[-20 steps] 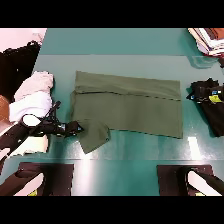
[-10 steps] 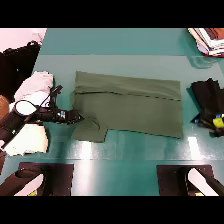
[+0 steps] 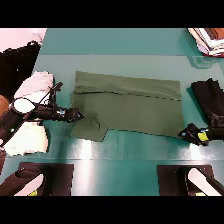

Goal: Fold the shirts.

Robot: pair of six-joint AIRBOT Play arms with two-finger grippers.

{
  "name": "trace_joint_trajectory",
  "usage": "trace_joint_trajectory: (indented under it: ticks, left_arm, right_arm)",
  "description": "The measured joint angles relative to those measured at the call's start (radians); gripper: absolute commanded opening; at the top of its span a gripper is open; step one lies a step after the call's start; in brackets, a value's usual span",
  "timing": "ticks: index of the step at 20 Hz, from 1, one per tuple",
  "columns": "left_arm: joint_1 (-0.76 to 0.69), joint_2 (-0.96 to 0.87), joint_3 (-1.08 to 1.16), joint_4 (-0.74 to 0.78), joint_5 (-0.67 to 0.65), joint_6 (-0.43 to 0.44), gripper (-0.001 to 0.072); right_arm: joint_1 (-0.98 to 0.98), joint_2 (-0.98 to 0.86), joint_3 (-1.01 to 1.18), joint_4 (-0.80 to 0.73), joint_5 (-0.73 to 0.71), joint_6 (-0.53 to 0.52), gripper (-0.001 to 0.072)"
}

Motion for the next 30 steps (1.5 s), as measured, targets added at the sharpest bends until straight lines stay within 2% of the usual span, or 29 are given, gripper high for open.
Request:
trace_joint_trajectory:
  ticks: [1, 2, 4, 7, 10, 14, 18, 21, 23, 26, 30]
  left_arm:
    - [0.000, 0.000, 0.000, 0.003, 0.003, 0.000, 0.0026]
    - [0.000, 0.000, 0.000, 0.010, 0.004, 0.000, 0.0026]
    - [0.000, 0.001, 0.002, 0.034, 0.002, -0.002, 0.0025]
    - [0.000, 0.024, 0.009, 0.106, -0.031, -0.041, 0.0024]
    - [0.000, 0.113, 0.013, 0.205, -0.096, -0.096, 0.0025]
    - [0.000, 0.259, 0.010, 0.293, -0.285, -0.161, 0.0025]
    - [-0.001, 0.357, 0.019, 0.276, -0.430, -0.228, 0.0026]
    - [-0.001, 0.359, 0.052, 0.256, -0.385, -0.251, 0.0025]
    - [0.000, 0.322, 0.073, 0.262, -0.316, -0.259, 0.0026]
    - [0.016, 0.219, 0.109, 0.298, -0.198, -0.263, 0.0026]
    - [0.050, 0.037, 0.168, 0.323, -0.024, -0.240, 0.0026]
  right_arm:
    - [0.018, -0.018, 0.004, 0.013, -0.009, -0.002, 0.0166]
    - [0.040, -0.035, 0.011, 0.016, -0.027, -0.007, 0.0095]
    - [0.079, -0.061, 0.035, 0.021, -0.050, -0.011, 0.0016]
    - [0.121, -0.059, 0.086, 0.014, -0.065, -0.017, 0.0015]
    - [0.141, -0.006, 0.139, 0.006, -0.015, -0.021, 0.0015]
    - [0.150, 0.134, 0.187, -0.076, 0.109, -0.024, 0.0015]
    - [0.153, 0.293, 0.202, -0.171, 0.230, -0.004, 0.0016]
    - [0.153, 0.338, 0.241, -0.192, 0.256, 0.018, 0.0015]
    - [0.157, 0.300, 0.299, -0.180, 0.250, 0.025, 0.0015]
    - [0.197, 0.164, 0.420, -0.163, 0.194, 0.024, 0.0015]
    - [0.289, -0.114, 0.621, -0.151, 0.116, 0.015, 0.0016]
